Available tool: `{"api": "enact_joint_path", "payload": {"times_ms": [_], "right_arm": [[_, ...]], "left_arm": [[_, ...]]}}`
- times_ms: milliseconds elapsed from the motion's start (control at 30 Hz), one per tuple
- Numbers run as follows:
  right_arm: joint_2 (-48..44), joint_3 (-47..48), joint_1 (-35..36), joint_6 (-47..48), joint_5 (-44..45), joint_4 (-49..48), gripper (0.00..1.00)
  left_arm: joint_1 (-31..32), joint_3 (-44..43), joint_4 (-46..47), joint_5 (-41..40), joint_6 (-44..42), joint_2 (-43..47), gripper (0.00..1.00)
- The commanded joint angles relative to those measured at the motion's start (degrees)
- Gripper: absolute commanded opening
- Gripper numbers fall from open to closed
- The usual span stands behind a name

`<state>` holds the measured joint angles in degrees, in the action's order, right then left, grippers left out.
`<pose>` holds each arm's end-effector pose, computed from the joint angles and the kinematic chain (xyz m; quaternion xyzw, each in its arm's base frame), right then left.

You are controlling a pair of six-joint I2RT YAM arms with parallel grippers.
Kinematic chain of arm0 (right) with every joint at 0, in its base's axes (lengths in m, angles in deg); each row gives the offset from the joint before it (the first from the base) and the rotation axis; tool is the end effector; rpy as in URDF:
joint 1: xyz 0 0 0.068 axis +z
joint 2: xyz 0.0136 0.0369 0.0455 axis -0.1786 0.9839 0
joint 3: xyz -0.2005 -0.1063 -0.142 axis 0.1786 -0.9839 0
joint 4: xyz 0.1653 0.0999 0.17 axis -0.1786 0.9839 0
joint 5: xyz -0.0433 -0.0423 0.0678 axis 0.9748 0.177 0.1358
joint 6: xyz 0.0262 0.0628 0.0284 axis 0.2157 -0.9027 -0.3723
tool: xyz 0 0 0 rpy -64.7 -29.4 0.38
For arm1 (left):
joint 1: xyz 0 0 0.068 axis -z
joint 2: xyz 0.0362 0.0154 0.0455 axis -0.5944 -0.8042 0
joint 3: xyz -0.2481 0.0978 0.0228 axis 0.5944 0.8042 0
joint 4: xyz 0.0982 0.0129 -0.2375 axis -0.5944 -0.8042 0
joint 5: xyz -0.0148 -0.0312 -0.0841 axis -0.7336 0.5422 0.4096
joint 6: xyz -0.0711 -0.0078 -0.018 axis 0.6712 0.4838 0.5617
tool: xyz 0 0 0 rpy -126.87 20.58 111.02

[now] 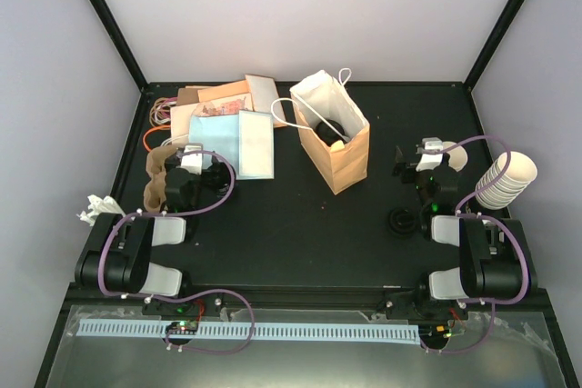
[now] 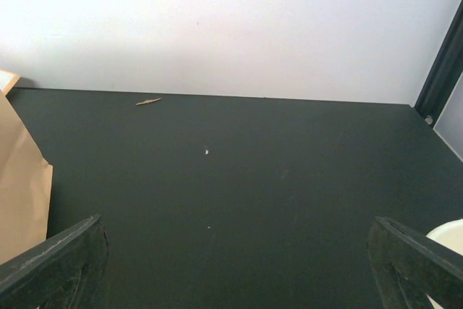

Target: Pack the takeout coffee

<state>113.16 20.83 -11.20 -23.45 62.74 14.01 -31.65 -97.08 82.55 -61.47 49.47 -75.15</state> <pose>0.2709 0.0013 0.1608 -0.0239 0.7572 0.0287 0.6521 0.2635 -0.0121 0.1519 0.0144 0.7635 0.0661 0.6423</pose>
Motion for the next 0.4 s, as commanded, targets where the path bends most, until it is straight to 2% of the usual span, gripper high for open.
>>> {"api": "enact_joint_path", "payload": {"times_ms": [0,367], "right_arm": [[0.2,-0.6,-0.3,0.3,0.0,-3.4,1.0],[0.2,-0.5,-0.3,0.3,0.0,-3.4,1.0]], "left_arm": [[-0.6,-1.6,0.5,1.7,0.6,0.9,0.99],[-0.5,-1.6,0.4,1.7,0.6,0.9,0.99]]}}
